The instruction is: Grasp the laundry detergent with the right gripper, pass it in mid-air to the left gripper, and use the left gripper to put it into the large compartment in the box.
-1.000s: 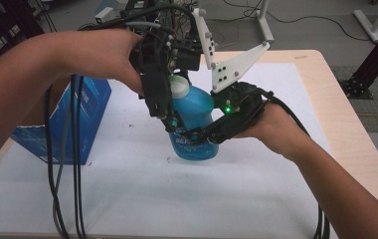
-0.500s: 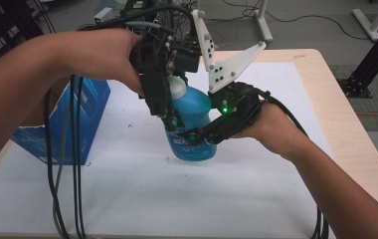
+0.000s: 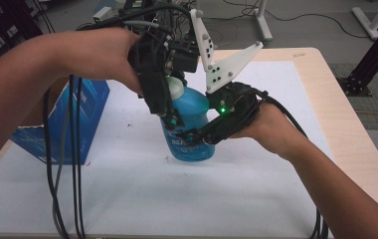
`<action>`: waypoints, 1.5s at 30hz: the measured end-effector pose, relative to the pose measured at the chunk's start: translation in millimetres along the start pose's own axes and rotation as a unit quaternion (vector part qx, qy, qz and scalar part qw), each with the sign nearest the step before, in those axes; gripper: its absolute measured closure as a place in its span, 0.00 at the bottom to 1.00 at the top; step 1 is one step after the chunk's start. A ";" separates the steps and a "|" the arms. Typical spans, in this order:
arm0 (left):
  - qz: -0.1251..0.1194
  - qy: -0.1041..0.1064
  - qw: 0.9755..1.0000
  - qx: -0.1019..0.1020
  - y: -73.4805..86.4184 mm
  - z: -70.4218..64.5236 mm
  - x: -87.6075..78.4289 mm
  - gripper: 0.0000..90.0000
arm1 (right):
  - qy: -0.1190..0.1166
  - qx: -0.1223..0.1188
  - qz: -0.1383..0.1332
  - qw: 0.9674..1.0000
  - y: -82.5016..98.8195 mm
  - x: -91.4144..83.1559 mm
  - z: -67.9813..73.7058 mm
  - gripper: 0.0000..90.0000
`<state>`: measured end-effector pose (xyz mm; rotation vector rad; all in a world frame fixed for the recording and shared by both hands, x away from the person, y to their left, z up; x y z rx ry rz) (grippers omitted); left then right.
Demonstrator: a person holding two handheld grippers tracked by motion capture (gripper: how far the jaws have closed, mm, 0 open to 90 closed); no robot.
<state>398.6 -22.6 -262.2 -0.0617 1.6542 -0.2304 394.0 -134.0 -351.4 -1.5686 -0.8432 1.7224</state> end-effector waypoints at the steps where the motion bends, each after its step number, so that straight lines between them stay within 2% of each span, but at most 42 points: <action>1: 0.000 -0.001 1.000 0.001 -0.1 -0.1 0.0 0.41 | 0.000 0.000 0.000 1.000 0.0 0.1 0.1 0.51; 7: 0.001 -0.002 1.000 0.000 -0.4 -1.9 -0.1 0.41 | -0.001 -0.001 0.000 1.000 0.1 0.1 0.9 0.51; 12: 0.012 -0.001 1.000 -0.004 -2.0 -2.9 -2.5 0.41 | -0.003 -0.001 -0.005 1.000 -0.4 1.0 2.0 0.51; 16: 0.021 0.009 1.000 -0.012 -4.1 -4.0 -6.6 0.42 | -0.009 0.003 -0.014 1.000 -2.5 1.5 3.6 0.49; 17: 0.023 0.011 1.000 -0.012 -4.7 -5.0 -7.8 0.42 | -0.013 0.005 -0.015 1.000 -3.0 1.4 3.8 0.46; 19: 0.027 0.010 1.000 -0.012 -5.4 -5.5 -11.6 0.42 | -0.002 0.017 -0.002 1.000 -1.8 2.8 2.9 0.33; 21: 0.027 0.005 1.000 -0.015 -4.2 -5.1 -16.3 0.42 | -0.006 0.030 0.002 1.000 1.2 2.4 2.2 0.24; 22: 0.030 0.002 0.999 -0.016 -3.1 -4.7 -18.8 0.42 | -0.008 0.038 0.003 0.999 2.2 1.6 1.8 0.23; 23: 0.031 0.000 0.999 -0.021 -1.8 -4.7 -20.9 0.42 | -0.007 0.042 0.003 0.999 3.1 0.1 1.4 0.22; 24: 0.031 -0.004 0.999 -0.025 -0.4 -4.6 -23.2 0.42 | -0.004 0.049 0.005 0.999 3.5 -1.3 1.3 0.13; 26: 0.033 -0.009 0.999 -0.031 2.7 -3.8 -28.3 0.42 | 0.006 0.061 0.014 0.998 5.1 -5.5 -0.5 0.12; 28: 0.031 -0.013 0.998 -0.046 6.4 -3.1 -34.0 0.42 | 0.024 0.066 0.023 0.997 6.6 -11.0 -0.5 0.12; 32: 0.037 -0.021 0.996 -0.072 13.1 -0.2 -43.6 0.42 | 0.035 0.088 0.057 0.994 11.1 -22.3 1.4 0.12; 36: 0.037 -0.033 0.994 -0.100 21.0 3.0 -54.3 0.41 | 0.042 0.083 0.085 0.992 14.6 -42.5 2.9 0.12; 39: 0.036 -0.043 0.991 -0.117 26.7 5.8 -61.9 0.41 | 0.021 0.060 0.110 0.992 14.9 -59.8 7.5 0.12; 40: 0.036 -0.045 0.991 -0.122 28.5 6.6 -64.2 0.41 | 0.025 0.059 0.118 0.991 14.3 -65.0 8.3 0.12; 41: 0.033 -0.048 0.990 -0.127 30.4 7.7 -66.2 0.41 | 0.033 0.063 0.129 0.989 14.1 -70.0 8.3 0.06; 42: 0.032 -0.050 0.990 -0.130 32.2 8.9 -68.3 0.41 | 0.041 0.064 0.145 0.987 14.4 -73.5 8.2 0.01; 44: 0.030 -0.052 0.988 -0.140 35.8 10.5 -71.8 0.41 | 0.061 0.064 0.182 0.979 16.6 -81.3 8.7 0.01; 45: 0.030 -0.053 0.988 -0.143 37.7 11.4 -73.3 0.41 | 0.068 0.061 0.194 0.977 17.8 -84.9 9.7 0.01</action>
Point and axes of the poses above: each handheld gripper's, and its own axes: x roughly forward along the jaws, y roughly out of its underside, z roughly to its left, the point moved 3 cm from there along x, roughly forward along the jaws, and after that the axes turned 4 degrees about z, right-handed, at the moved point
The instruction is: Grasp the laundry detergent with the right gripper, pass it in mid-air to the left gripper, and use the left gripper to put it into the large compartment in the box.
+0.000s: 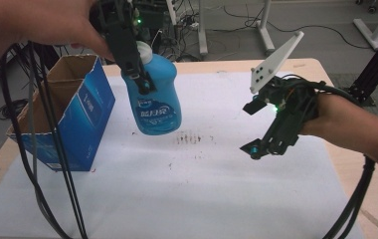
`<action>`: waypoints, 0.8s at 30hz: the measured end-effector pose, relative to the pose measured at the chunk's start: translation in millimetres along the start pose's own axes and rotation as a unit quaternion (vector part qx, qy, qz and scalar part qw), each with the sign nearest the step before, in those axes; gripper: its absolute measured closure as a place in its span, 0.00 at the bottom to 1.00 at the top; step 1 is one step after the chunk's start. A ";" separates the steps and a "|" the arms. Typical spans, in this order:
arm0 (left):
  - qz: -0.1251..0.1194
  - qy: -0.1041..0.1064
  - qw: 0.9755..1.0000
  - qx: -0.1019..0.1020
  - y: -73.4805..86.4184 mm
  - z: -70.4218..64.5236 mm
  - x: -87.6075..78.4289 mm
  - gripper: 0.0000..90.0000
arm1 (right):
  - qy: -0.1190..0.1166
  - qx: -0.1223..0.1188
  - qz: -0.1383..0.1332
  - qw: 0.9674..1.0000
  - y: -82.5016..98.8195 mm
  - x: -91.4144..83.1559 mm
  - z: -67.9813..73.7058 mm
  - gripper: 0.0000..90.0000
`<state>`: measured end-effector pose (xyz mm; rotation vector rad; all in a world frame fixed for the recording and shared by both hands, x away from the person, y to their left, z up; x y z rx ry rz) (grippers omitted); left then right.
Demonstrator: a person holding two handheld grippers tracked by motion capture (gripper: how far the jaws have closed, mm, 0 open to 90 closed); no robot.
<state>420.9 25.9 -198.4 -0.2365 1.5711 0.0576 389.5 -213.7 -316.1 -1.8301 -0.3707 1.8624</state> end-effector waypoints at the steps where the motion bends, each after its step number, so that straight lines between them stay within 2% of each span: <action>1: 0.000 0.000 1.000 0.000 0.0 0.0 0.0 0.41 | -0.004 0.001 0.011 1.000 2.6 -3.1 0.2 0.01; 3: -0.001 0.002 1.000 -0.015 5.0 4.0 -5.5 0.41 | 0.001 0.004 0.031 1.000 7.1 -9.7 1.2 0.01; 5: -0.001 0.002 1.000 -0.025 7.4 5.7 -9.5 0.41 | 0.026 0.004 0.045 0.999 12.0 -16.1 1.7 0.01; 6: -0.001 0.002 0.999 -0.032 8.7 6.1 -11.8 0.41 | 0.036 0.013 0.056 0.998 14.4 -19.1 1.3 0.01; 8: 0.000 0.004 0.999 -0.040 11.8 7.5 -16.9 0.41 | 0.035 0.017 0.086 0.996 19.3 -25.3 1.6 0.01; 11: -0.001 0.004 0.999 -0.044 13.5 8.3 -19.6 0.41 | 0.039 0.024 0.099 0.994 22.7 -30.0 1.8 0.01; 12: -0.002 0.000 0.998 -0.061 21.0 10.8 -29.2 0.41 | 0.043 0.039 0.108 0.992 26.6 -36.1 -0.5 0.01; 14: -0.002 0.000 0.998 -0.061 21.0 10.8 -29.2 0.41 | 0.040 0.046 0.111 0.992 28.4 -39.0 -0.9 0.01; 15: -0.002 -0.001 0.997 -0.078 29.6 12.5 -37.7 0.41 | 0.041 0.044 0.108 0.992 31.5 -43.7 -1.8 0.01; 16: -0.002 0.000 0.996 -0.086 33.1 13.0 -40.9 0.41 | 0.041 0.042 0.107 0.993 32.3 -44.8 -2.3 0.01; 21: -0.004 -0.009 0.993 -0.114 53.0 13.1 -55.8 0.41 | 0.036 0.035 0.098 0.994 31.5 -50.2 -0.6 0.01; 24: -0.008 -0.013 0.991 -0.130 67.1 13.8 -64.1 0.41 | 0.038 0.030 0.106 0.993 30.7 -49.3 -1.5 0.01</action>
Point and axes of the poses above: each handheld gripper's, and its own axes: x roughly forward along the jaws, y roughly out of its underside, z roughly to its left, the point moved 3 cm from there along x, roughly forward along the jaws, and after that the axes turned 4 degrees about z, right-handed, at the moved point
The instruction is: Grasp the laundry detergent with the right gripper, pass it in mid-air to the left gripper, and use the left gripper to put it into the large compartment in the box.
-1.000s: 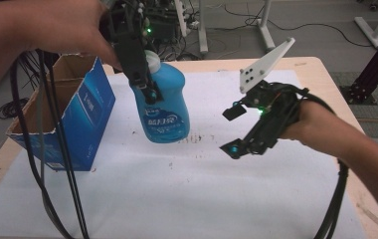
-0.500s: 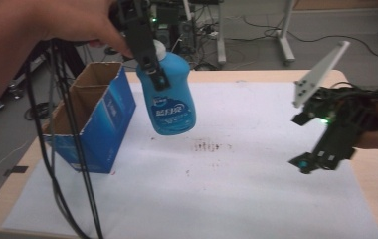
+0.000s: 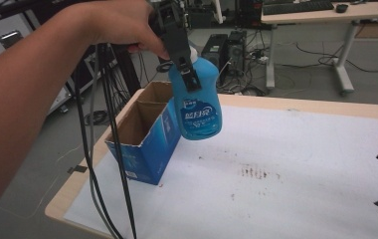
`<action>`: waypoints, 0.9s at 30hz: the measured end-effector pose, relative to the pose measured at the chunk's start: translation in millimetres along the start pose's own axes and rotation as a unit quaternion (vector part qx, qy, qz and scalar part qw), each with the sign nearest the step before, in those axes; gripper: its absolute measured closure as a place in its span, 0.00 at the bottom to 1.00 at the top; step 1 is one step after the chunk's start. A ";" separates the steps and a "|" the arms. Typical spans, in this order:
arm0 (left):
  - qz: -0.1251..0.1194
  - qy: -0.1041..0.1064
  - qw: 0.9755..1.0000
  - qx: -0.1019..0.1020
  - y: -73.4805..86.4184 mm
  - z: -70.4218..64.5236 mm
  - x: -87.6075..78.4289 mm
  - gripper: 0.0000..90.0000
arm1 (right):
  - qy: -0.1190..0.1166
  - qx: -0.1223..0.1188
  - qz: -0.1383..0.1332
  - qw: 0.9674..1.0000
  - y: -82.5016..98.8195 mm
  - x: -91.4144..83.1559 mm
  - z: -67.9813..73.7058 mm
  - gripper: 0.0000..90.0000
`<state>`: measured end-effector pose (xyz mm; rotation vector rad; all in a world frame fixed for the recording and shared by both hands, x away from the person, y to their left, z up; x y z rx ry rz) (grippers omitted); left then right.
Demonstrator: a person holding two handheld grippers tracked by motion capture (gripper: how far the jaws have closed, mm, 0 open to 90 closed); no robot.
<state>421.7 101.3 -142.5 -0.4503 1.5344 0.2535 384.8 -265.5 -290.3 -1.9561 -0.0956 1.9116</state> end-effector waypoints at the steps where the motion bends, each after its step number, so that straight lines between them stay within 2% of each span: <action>1: -0.004 -0.001 1.000 -0.008 4.5 1.5 -2.4 0.41 | -0.001 0.000 0.000 1.000 -0.3 0.0 -0.1 0.01; 8: -0.013 -0.009 0.999 -0.049 36.2 13.6 -16.3 0.41 | -0.002 -0.004 0.000 1.000 -3.6 1.4 0.2 0.01; 11: -0.013 -0.010 0.998 -0.053 39.1 14.4 -17.3 0.41 | -0.003 -0.004 -0.002 1.000 -4.5 1.6 0.2 0.01; 12: -0.021 -0.012 0.997 -0.071 51.6 18.0 -22.9 0.41 | -0.003 -0.006 -0.002 1.000 -5.6 1.3 -0.1 0.01; 15: -0.021 -0.013 0.997 -0.075 55.6 19.1 -24.8 0.41 | -0.002 -0.007 -0.002 1.000 -6.3 1.0 0.2 0.01; 16: -0.021 -0.016 0.996 -0.089 66.7 20.3 -30.0 0.42 | -0.002 -0.006 -0.003 1.000 -6.7 0.6 0.5 0.01; 27: -0.031 -0.032 0.991 -0.125 101.8 26.4 -43.3 0.41 | -0.001 -0.008 -0.004 1.000 -10.6 2.8 -1.1 0.01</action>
Point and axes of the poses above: each handheld gripper's, and its own axes: x roughly forward along the jaws, y roughly out of its underside, z roughly to its left, the point moved 3 cm from there along x, roughly forward along the jaws, and after that the axes turned 4 degrees about z, right-handed, at the moved point
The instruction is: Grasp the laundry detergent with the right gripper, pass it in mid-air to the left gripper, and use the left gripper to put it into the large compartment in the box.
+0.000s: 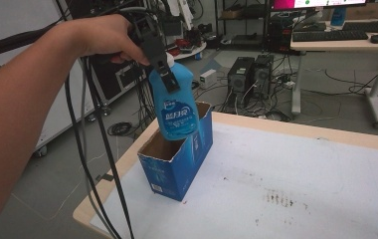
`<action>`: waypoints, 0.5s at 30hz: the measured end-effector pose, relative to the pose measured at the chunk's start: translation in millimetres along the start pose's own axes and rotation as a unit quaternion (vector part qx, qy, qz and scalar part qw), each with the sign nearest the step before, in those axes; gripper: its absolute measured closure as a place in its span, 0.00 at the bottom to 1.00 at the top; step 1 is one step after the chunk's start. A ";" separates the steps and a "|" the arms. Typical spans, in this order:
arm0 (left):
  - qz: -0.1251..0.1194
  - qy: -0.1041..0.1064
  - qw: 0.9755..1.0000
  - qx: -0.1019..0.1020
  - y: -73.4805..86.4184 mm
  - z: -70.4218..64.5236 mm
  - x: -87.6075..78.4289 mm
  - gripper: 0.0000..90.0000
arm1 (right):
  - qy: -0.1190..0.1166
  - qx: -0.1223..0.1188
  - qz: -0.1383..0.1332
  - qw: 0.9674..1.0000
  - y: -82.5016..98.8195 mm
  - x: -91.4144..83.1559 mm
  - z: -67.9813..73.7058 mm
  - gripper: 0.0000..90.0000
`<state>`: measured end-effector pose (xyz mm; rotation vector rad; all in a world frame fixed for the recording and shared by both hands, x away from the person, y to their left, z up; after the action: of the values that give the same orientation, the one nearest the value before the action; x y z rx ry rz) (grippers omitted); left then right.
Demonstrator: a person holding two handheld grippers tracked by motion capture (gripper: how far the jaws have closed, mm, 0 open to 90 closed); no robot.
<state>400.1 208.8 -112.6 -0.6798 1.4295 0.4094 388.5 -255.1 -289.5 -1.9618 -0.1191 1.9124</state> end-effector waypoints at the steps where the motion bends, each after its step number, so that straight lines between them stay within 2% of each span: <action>1: 0.000 -0.002 1.000 -0.005 3.0 2.1 -0.2 0.41 | 0.000 -0.001 0.000 1.000 -0.3 0.4 0.0 0.01; 8: 0.002 -0.014 1.000 -0.021 15.8 13.5 4.7 0.41 | 0.001 0.001 0.001 1.000 -0.6 1.2 -0.7 0.01; 15: 0.003 -0.017 0.999 -0.031 25.2 24.1 17.9 0.41 | 0.005 0.000 0.002 1.000 0.7 1.1 -1.6 0.01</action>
<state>404.5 240.9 -134.8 -0.7158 1.3924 0.4690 390.0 -255.7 -290.8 -1.9732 -0.1122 1.9039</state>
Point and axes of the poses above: each handheld gripper's, and its own axes: x roughly forward along the jaws, y roughly out of its underside, z roughly to its left, the point moved 3 cm from there along x, roughly forward along the jaws, and after that the axes turned 4 degrees about z, right-handed, at the moved point
